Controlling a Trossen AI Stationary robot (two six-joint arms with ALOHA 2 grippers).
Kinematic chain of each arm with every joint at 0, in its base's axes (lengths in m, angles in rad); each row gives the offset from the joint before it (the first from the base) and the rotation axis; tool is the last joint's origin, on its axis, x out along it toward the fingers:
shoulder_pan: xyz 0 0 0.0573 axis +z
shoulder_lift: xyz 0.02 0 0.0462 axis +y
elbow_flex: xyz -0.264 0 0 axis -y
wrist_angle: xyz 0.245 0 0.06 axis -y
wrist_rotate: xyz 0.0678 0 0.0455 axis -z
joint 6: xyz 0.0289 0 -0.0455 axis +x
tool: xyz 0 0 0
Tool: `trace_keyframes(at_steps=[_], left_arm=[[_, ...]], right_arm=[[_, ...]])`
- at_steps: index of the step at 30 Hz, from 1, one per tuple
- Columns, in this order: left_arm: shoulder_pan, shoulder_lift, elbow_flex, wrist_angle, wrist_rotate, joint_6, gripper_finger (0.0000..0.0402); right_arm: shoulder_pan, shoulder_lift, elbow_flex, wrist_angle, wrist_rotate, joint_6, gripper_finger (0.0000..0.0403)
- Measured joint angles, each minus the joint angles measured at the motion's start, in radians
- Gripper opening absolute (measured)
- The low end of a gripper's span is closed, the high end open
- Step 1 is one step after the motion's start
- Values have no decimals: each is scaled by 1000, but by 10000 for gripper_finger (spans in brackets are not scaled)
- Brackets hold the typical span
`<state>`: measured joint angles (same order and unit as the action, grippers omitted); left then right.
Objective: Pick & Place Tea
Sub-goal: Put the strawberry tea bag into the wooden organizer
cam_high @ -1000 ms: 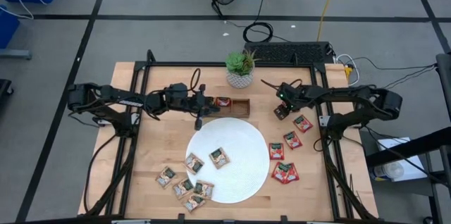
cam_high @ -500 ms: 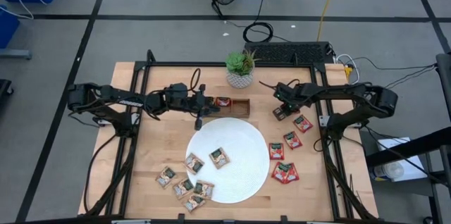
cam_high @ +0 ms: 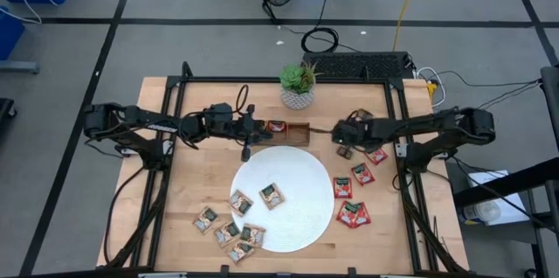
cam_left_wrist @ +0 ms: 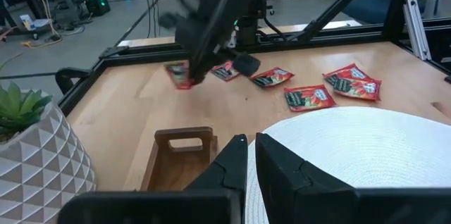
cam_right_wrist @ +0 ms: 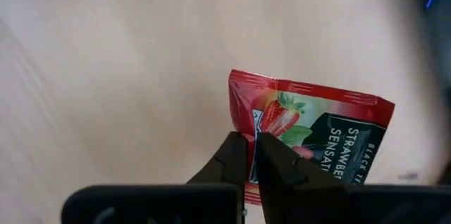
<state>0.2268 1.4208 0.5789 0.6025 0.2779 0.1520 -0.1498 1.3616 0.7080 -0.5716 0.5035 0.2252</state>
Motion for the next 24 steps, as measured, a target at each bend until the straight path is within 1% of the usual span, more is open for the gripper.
trace_keyframes(at_steps=[3, 6, 9, 11, 13, 15, 17, 19, 22, 24], left_arm=[[0, 0, 0, 0, 0, 0, 37], [-1, 0, 0, 2, 0, 0, 37], [-2, 0, 0, 14, 0, 7, 37], [-2, 1, 0, 58, 0, 19, 37], [-2, 0, 0, 100, 0, -9, 37], [-2, 1, 0, 150, 0, -49, 37], [-2, 0, 1, 215, 0, -87, 37], [-3, 0, 1, 241, 0, -114, 37], [-3, 0, 1, 240, -1, -151, 37], [-4, 16, 15, 234, -42, -230, 37]], right_arm=[[122, -12, -3, 168, 140, -218, 5], [215, -10, -23, 383, 220, -476, 5], [272, -13, -76, 646, 225, -716, 5], [300, -9, -129, 820, 222, -843, 5], [315, -12, -176, 1000, 223, -946, 5], [316, -13, -220, 1129, 201, -1003, 5], [308, -11, -257, 1209, 165, -1026, 5], [296, -12, -275, 1275, 131, -1038, 5], [266, -8, -281, 1295, 56, -1037, 5], [242, 3, -282, 1307, 9, -1034, 5]])
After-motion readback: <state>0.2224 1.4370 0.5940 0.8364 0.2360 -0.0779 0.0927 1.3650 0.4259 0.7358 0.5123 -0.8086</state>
